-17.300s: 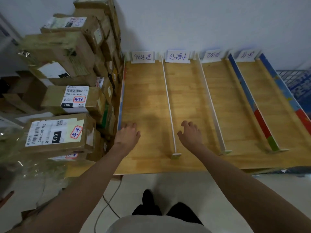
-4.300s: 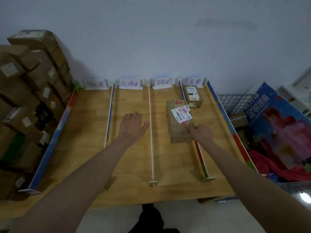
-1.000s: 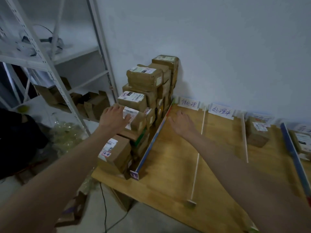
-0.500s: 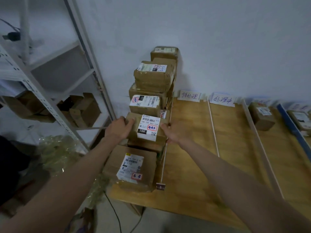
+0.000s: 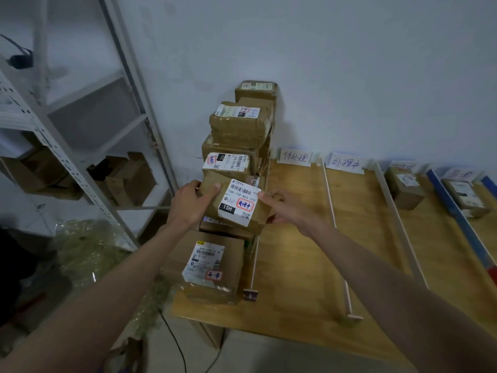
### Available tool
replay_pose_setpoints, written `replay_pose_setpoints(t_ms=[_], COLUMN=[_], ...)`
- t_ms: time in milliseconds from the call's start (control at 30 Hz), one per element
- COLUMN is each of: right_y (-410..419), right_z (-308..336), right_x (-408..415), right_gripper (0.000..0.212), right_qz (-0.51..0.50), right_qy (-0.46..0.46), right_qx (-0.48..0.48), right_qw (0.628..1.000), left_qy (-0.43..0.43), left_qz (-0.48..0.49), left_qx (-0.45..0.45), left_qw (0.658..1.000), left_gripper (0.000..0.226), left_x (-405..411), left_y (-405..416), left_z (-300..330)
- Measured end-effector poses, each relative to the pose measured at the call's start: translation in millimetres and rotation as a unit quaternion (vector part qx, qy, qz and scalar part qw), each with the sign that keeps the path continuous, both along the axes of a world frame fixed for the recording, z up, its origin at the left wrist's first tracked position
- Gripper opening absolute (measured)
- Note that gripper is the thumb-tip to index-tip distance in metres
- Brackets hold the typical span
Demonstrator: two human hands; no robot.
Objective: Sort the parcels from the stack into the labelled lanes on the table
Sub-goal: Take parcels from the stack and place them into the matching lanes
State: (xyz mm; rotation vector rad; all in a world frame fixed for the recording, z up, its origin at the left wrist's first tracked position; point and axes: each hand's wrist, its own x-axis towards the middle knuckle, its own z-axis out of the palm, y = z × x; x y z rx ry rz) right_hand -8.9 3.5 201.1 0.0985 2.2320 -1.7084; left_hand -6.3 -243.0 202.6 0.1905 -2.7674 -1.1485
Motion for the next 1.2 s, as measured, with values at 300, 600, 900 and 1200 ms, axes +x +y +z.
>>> replay_pose_setpoints(t_ms=[300, 600, 900, 1200], right_y=[77, 160, 241, 291], right_z=[27, 29, -9, -43], right_x=[28, 67, 95, 86], right_gripper=[0.044, 0.042, 0.039, 0.051], right_qz=[0.136, 0.047, -0.136, -0.277], right_qy=[-0.025, 0.007, 0.007, -0.019], right_qx=[0.070, 0.193, 0.198, 0.198], right_qw=[0.988, 0.980, 0.971, 0.940], left_qy=[0.029, -0.023, -0.042, -0.033], left_qz=[-0.077, -0.139, -0.196, -0.249], left_qx=[-0.026, -0.013, -0.250, -0.340], left_qw=[0.996, 0.990, 0.947, 0.906], left_gripper=[0.059, 0.050, 0.064, 0.059], left_x=[27, 38, 32, 0], left_y=[59, 158, 233, 289], left_z=[29, 31, 2, -34])
